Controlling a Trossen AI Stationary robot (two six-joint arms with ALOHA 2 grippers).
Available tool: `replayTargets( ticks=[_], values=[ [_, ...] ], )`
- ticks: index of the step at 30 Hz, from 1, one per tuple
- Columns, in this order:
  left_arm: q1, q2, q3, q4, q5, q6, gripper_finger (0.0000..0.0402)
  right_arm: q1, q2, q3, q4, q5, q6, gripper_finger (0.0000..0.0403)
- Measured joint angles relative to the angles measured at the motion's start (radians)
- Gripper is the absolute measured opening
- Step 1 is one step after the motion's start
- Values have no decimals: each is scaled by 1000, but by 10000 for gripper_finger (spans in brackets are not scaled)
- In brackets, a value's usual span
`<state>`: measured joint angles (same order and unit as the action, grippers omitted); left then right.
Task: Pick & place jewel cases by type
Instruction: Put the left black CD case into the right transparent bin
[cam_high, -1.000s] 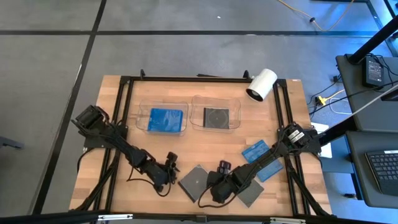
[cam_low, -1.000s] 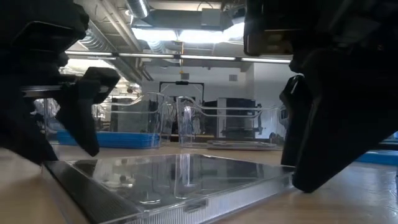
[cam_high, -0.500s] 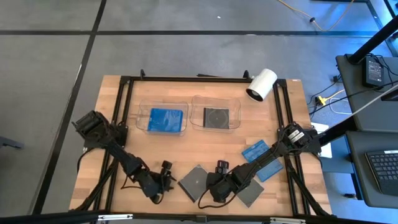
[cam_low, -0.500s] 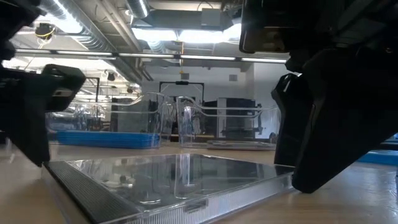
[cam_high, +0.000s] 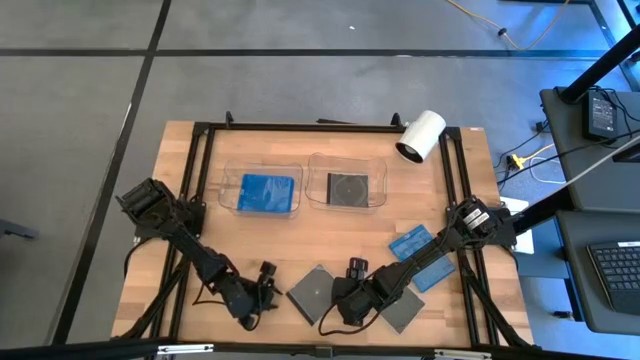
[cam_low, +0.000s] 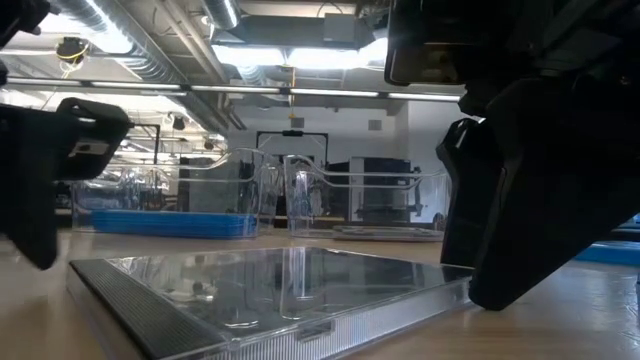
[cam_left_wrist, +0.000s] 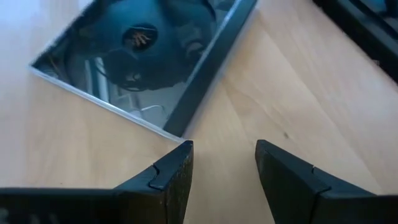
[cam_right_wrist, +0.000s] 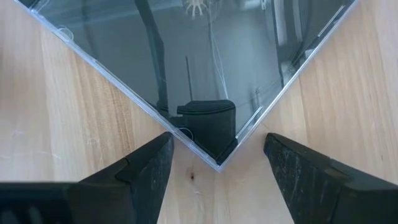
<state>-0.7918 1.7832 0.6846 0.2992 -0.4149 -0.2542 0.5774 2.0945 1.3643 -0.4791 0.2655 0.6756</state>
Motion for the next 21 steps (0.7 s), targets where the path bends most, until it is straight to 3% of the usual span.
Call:
replayTargets(
  ticks=[7,11,16,21],
  values=[
    [0,-1,1,4,-35,49,240,0,0,0,3,-1,1,264],
    [0,-2,1,-4,-30,2,281,0,0,0,4,-1,3,264],
    [1,-2,1,-4,-25,-7,296,1,1,0,12,-1,1,264],
    [6,-2,2,-4,-36,-122,297,0,1,0,19,-1,-4,264]
  ],
)
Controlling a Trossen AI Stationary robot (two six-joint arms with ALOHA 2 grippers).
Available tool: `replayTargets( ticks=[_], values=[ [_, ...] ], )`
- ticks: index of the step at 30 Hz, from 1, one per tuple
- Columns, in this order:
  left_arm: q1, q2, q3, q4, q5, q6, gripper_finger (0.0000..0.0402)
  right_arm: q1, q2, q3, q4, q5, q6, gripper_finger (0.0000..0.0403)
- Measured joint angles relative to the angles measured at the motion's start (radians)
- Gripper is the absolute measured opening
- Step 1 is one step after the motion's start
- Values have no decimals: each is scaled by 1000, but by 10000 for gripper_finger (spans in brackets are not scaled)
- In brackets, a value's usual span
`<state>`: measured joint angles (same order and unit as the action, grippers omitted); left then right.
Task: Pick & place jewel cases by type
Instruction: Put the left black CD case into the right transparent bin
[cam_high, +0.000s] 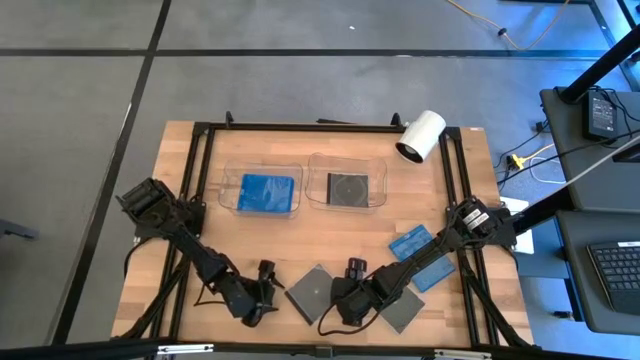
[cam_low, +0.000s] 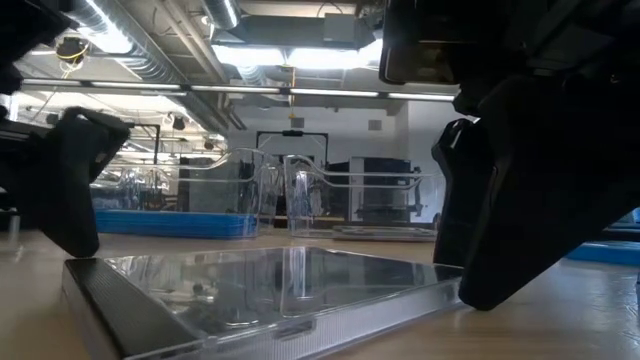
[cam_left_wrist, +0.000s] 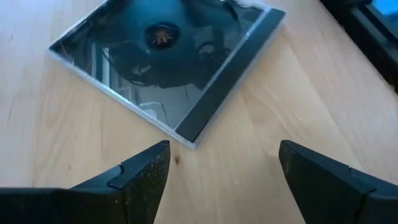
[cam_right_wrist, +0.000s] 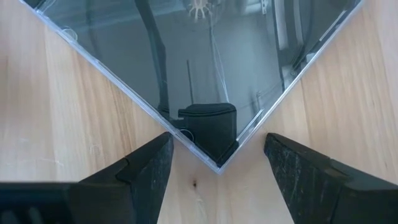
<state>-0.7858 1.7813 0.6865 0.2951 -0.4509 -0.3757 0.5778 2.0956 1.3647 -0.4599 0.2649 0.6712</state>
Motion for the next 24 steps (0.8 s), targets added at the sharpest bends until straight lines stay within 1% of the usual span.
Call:
replayTargets(
  ticks=[4,9,15,17,19,21,24],
  values=[
    [27,7,1,-8,-3,-57,297,0,0,0,9,1,-12,264],
    [53,54,6,15,-1,-8,297,-3,1,0,11,3,-24,264],
    [53,81,7,28,-39,-12,297,-3,1,0,16,1,-29,264],
    [55,83,4,43,-36,-18,297,-5,1,0,31,1,-52,264],
    [72,83,3,51,9,-60,297,-6,2,0,48,0,-74,264],
    [85,82,3,50,28,-117,295,-6,2,-1,55,0,-85,264],
    [86,83,3,56,13,-135,287,-7,2,-1,63,0,-104,264]
  ],
)
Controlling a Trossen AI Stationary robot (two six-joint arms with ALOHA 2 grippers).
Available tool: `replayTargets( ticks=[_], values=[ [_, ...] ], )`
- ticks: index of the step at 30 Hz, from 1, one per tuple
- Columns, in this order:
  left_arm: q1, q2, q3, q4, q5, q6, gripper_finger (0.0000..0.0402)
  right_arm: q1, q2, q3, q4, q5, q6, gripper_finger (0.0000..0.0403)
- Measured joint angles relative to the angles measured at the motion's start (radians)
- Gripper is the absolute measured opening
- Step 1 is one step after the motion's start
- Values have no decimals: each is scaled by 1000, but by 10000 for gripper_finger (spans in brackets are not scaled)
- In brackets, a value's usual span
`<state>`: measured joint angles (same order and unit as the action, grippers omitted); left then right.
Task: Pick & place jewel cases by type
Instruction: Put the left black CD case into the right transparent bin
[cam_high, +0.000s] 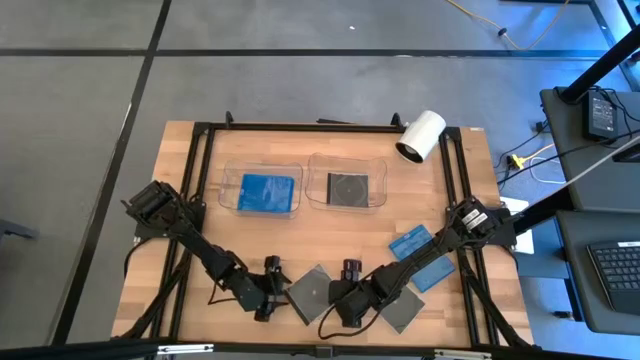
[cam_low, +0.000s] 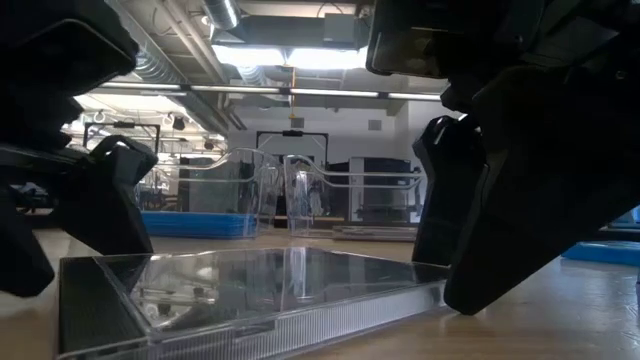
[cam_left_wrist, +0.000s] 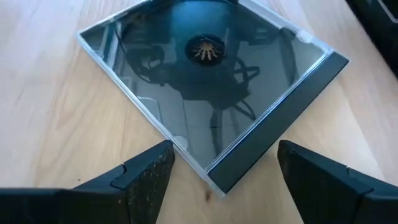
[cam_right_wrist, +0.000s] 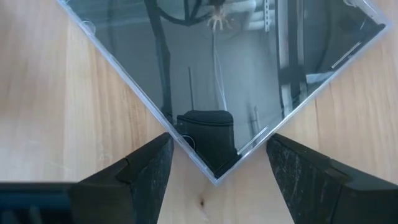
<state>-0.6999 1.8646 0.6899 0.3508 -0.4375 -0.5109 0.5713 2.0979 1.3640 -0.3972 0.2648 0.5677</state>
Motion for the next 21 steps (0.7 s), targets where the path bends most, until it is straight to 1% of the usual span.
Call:
replayTargets(
  ticks=[3,5,14,18,21],
  values=[
    [-3,4,-4,36,-25,68,277,0,0,0,2,0,0,264],
    [-1,4,-4,42,-21,79,270,0,0,0,1,0,3,264],
    [4,-2,-2,21,31,-118,258,-1,0,0,-10,-4,28,264],
    [4,-6,-4,44,40,-142,256,-2,-1,0,-12,-5,23,264],
    [3,-9,-5,61,27,-138,256,-2,-1,0,-12,-5,23,264]
  ],
)
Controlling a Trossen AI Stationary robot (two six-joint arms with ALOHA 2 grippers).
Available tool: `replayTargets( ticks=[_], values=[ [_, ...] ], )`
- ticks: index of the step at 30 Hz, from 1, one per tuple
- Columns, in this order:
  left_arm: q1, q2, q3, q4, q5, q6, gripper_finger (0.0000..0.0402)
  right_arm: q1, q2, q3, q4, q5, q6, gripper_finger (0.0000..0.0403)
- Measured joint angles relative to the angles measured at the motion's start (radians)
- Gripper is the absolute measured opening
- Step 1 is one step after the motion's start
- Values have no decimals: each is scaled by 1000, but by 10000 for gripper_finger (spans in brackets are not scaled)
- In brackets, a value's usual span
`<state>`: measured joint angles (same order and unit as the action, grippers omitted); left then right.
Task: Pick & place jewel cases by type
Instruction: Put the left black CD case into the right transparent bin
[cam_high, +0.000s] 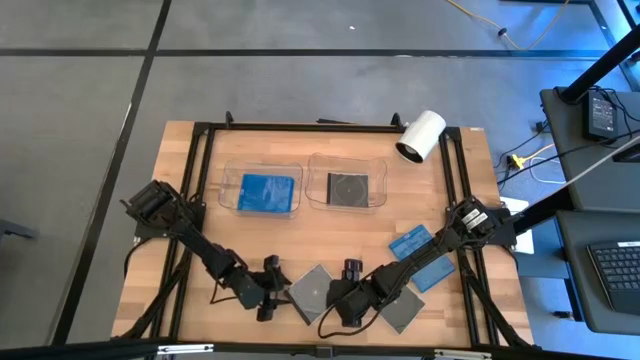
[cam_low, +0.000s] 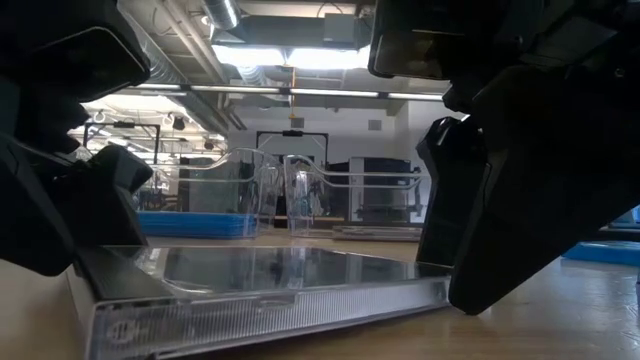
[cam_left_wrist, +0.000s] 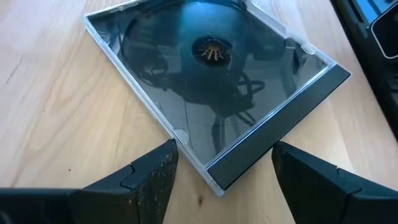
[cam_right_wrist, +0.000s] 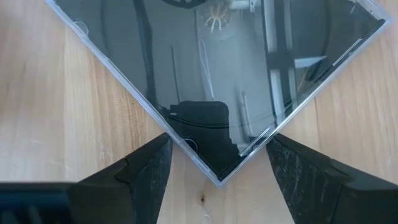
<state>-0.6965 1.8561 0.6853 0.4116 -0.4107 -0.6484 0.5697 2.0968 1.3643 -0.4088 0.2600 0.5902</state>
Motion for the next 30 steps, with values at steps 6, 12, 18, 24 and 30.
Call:
replayTargets(
  ticks=[6,12,18,24,30],
  values=[
    [-3,1,-1,23,-36,29,255,0,0,0,0,0,-1,264],
    [-3,-9,-1,25,-35,-43,255,0,-1,0,-3,-1,4,264],
    [-3,-44,-2,23,-48,-66,255,0,-1,0,-1,-1,-9,264],
    [-3,-52,-2,56,-53,-88,255,0,-2,0,-3,-3,-28,264],
    [-3,-55,-2,79,-51,-91,255,0,-2,0,-5,-9,-48,264]
  ],
)
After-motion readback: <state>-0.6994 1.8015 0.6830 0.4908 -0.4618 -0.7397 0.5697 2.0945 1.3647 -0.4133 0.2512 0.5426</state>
